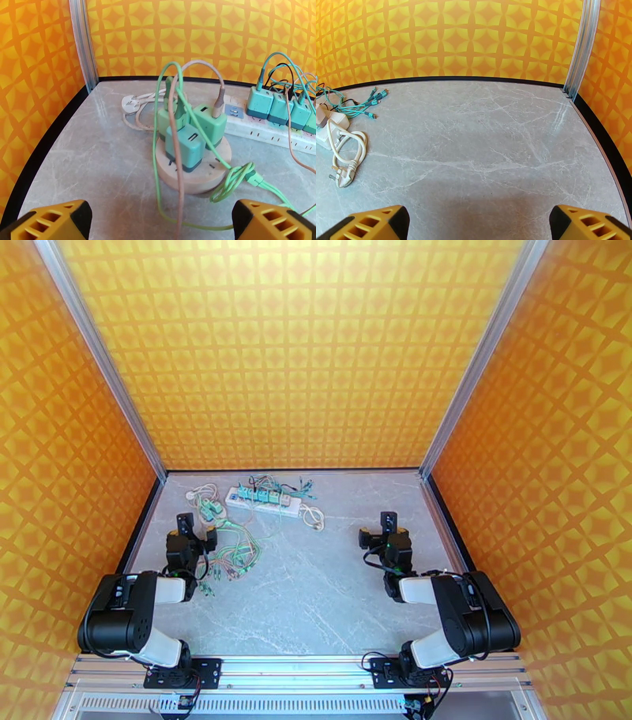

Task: Pull the plug off the socket

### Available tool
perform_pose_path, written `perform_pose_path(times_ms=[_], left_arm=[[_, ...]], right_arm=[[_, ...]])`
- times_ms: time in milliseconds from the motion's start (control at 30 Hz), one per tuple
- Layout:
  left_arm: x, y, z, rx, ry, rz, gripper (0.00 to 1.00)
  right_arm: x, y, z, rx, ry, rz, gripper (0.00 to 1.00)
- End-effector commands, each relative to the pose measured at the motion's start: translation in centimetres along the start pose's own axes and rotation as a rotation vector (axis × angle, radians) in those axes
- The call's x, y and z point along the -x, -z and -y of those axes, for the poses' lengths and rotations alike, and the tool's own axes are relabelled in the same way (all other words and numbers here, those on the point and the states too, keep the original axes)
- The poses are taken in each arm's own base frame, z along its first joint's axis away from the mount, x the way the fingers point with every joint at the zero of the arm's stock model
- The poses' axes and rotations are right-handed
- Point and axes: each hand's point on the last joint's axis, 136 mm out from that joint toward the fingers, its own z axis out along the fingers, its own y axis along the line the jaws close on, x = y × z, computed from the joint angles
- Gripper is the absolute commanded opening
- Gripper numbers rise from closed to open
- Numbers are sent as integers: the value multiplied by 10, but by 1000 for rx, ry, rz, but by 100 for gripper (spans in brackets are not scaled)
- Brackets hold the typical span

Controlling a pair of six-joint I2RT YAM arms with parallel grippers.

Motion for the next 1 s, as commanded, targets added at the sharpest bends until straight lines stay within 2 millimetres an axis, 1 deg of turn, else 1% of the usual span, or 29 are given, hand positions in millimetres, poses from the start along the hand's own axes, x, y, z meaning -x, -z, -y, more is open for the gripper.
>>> perform_pose_path(times_ms=[0, 33, 67, 167, 200, 233, 267, 333, 367, 467, 533, 633, 733, 767, 800, 867, 967], left_arm=[[43, 13, -11, 42, 44, -3, 99], [53, 18, -17, 73, 81, -40, 99], [66, 22, -25, 99, 136, -77, 99], [91, 38, -39, 158, 285, -223, 99], [94, 44, -42, 175, 312, -272, 99], [100, 47, -42, 170, 324, -285, 99], [104, 51, -40, 159, 337, -290, 99], [112, 59, -37, 142, 383, -277, 99], [116, 62, -32, 114, 415, -266, 99], [125, 65, -8, 1, 464, -262, 99], [127, 60, 5, -26, 480, -279, 100], [127, 41, 30, -61, 496, -324, 95], [128, 11, 51, -75, 517, -378, 90], [127, -2, 57, -74, 527, -399, 88], [131, -14, 62, -81, 532, -407, 85], [131, -39, 74, -86, 530, -433, 83], [137, -77, 87, -84, 525, -458, 77]], right_arm=[[30, 12, 16, -79, -32, 52, 99], [36, 17, 22, -105, -42, 36, 99], [47, 21, 28, -137, -67, 32, 98], [70, 38, 53, -270, -269, -6, 99], [74, 42, 55, -289, -329, -41, 98], [77, 45, 58, -312, -402, -59, 98], [78, 45, 57, -312, -451, -87, 98], [92, 35, 28, -136, -420, -110, 98], [96, 31, 14, -62, -423, -117, 98], [107, 19, -9, 63, -445, -130, 98], [108, 12, -19, 107, -459, -161, 98], [110, 5, -39, 196, -470, -221, 98], [109, 6, -54, 254, -492, -258, 98], [108, 7, -58, 267, -484, -265, 98], [109, 9, -63, 274, -461, -266, 98], [109, 13, -72, 281, -426, -271, 99], [107, 15, -86, 318, -407, -291, 98]])
